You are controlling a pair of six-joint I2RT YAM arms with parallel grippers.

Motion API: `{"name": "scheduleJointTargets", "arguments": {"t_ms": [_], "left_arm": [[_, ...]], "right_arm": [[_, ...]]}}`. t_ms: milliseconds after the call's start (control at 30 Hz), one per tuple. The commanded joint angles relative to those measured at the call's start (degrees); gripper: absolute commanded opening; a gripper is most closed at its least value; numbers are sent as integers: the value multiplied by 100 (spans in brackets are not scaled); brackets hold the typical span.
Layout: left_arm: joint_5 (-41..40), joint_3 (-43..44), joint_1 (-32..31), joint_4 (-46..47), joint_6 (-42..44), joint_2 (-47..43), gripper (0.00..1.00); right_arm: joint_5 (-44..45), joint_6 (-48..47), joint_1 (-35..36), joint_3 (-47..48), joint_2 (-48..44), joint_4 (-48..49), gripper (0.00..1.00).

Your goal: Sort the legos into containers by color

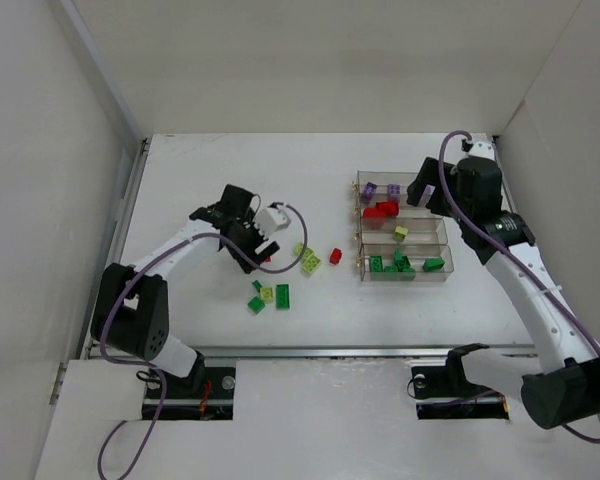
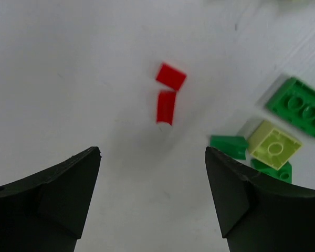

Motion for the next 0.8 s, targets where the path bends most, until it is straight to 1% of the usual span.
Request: {"name": "scheduleJointTargets", "arguments": {"t_ms": [0, 33, 100, 200, 333, 367, 500, 533, 667, 700, 767], "left_arm": [[49, -511, 283, 5, 331, -143, 76], [49, -581, 284, 111, 331, -143, 73], [49, -634, 336, 305, 383, 111, 69], [49, -478, 336, 454, 191, 584, 64], [128, -100, 336, 507, -38, 1052, 63], [294, -99, 336, 507, -38, 1105, 63], [295, -46, 276, 621, -38, 1324, 63], [295, -46, 275, 769, -108, 1412, 63], [374, 111, 275, 824, -240, 1544, 46], [374, 112, 223, 763, -241, 1545, 37], [514, 165, 222, 710, -241, 1598, 28]], "right_arm": [[94, -71, 236, 113, 113, 263, 100], [94, -71, 289, 174, 114, 263, 100], [252, -71, 456, 174, 114, 263, 100], [410, -71, 605, 226, 114, 211, 100], [534, -71, 667, 227, 114, 211, 100], [586, -71, 667, 227, 114, 211, 100], [726, -10, 667, 227, 114, 149, 100], [779, -10, 719, 175, 62, 149, 100], [780, 43, 720, 174, 61, 149, 100], [832, 43, 720, 174, 61, 149, 100], [833, 96, 720, 174, 61, 149, 100]]}}
